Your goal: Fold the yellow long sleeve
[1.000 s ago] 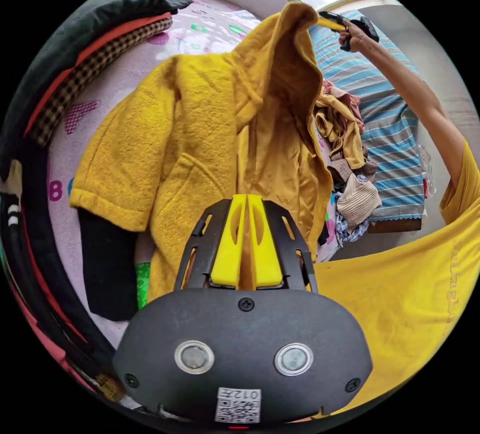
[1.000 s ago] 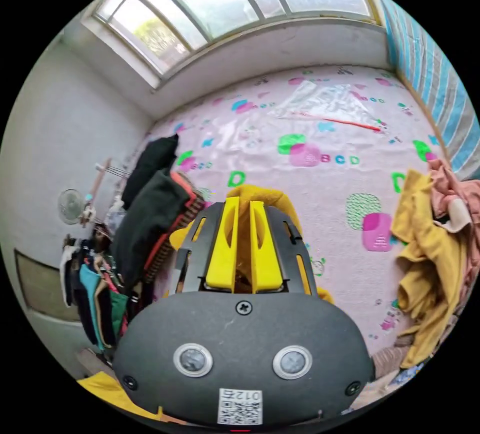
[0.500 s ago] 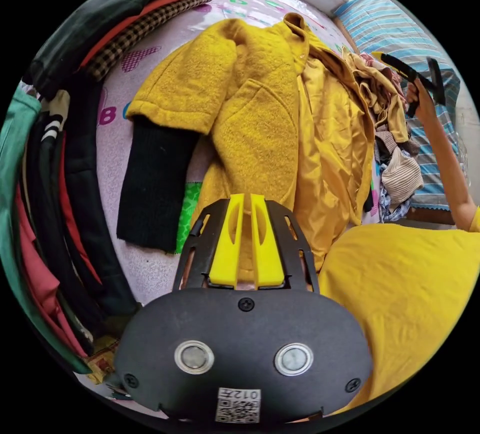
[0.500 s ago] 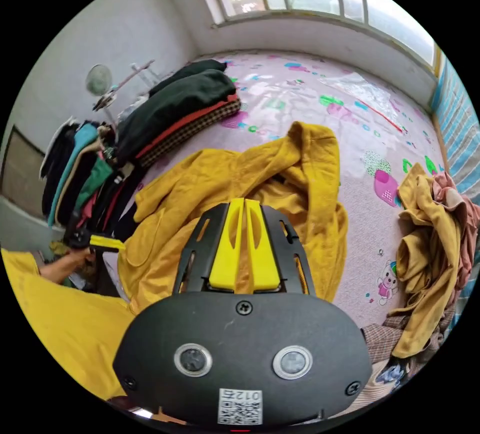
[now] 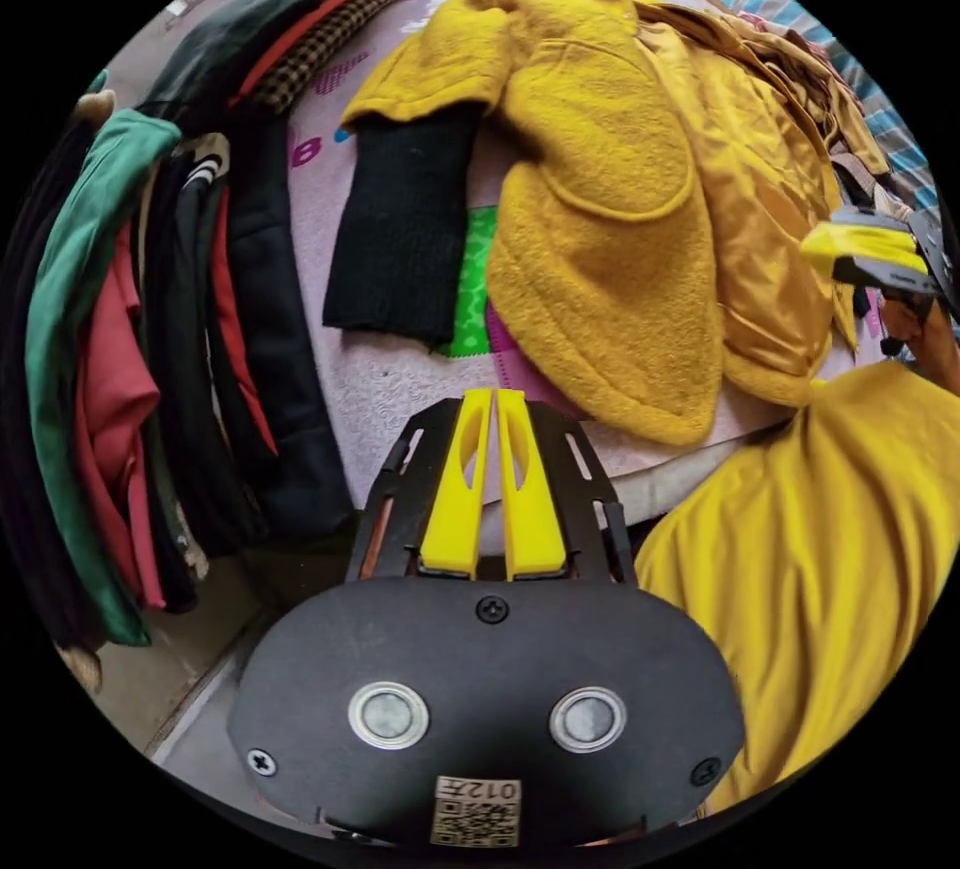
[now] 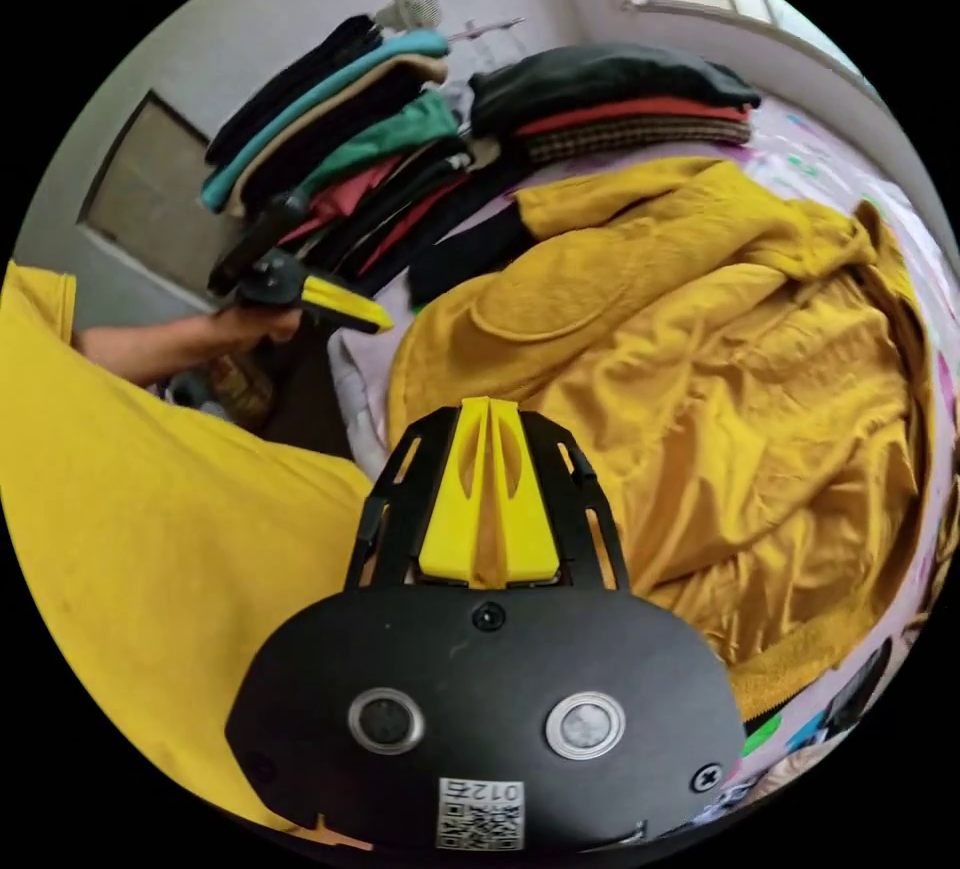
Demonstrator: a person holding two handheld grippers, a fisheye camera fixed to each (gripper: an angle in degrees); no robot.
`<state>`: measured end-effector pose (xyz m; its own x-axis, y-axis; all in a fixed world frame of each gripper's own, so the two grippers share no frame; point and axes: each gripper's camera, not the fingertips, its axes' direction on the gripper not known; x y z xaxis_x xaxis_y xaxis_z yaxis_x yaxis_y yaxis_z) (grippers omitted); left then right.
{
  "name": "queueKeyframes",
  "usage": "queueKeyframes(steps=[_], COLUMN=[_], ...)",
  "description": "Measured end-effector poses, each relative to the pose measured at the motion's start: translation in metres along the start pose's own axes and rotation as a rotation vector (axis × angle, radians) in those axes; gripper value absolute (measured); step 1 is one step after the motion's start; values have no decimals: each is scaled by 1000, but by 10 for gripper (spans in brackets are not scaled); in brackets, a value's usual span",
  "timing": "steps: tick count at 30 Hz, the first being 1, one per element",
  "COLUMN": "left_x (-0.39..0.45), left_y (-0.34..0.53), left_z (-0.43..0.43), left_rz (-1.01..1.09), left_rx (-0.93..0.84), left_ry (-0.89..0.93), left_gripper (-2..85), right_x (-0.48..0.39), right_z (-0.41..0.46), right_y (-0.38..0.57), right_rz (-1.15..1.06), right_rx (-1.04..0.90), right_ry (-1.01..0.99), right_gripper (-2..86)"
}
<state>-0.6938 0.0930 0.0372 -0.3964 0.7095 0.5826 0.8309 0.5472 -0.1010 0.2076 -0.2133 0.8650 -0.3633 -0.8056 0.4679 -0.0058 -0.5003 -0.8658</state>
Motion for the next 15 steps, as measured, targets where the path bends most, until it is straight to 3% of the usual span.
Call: queueKeyframes(steps=[3,6,12,15], left_x=[-8,-9,-42,-58], left_y=[1,-9,-27,-24], left_z=[11,20,37,25], left_rz=[60,154,107,132], left_rx=[16,17,19,192], left_ry=[-32,40,509,806], left_gripper=[7,10,13,8], right_x=[-6,7,42,65], right_z=[40,66,59,57], right_y=[0,14,41,47], right_rz=[-15,71,233,365], right_rx=[-183,-335,-387,-386], right_ry=[-22,85,173,96], right_gripper=[7,6,2,2])
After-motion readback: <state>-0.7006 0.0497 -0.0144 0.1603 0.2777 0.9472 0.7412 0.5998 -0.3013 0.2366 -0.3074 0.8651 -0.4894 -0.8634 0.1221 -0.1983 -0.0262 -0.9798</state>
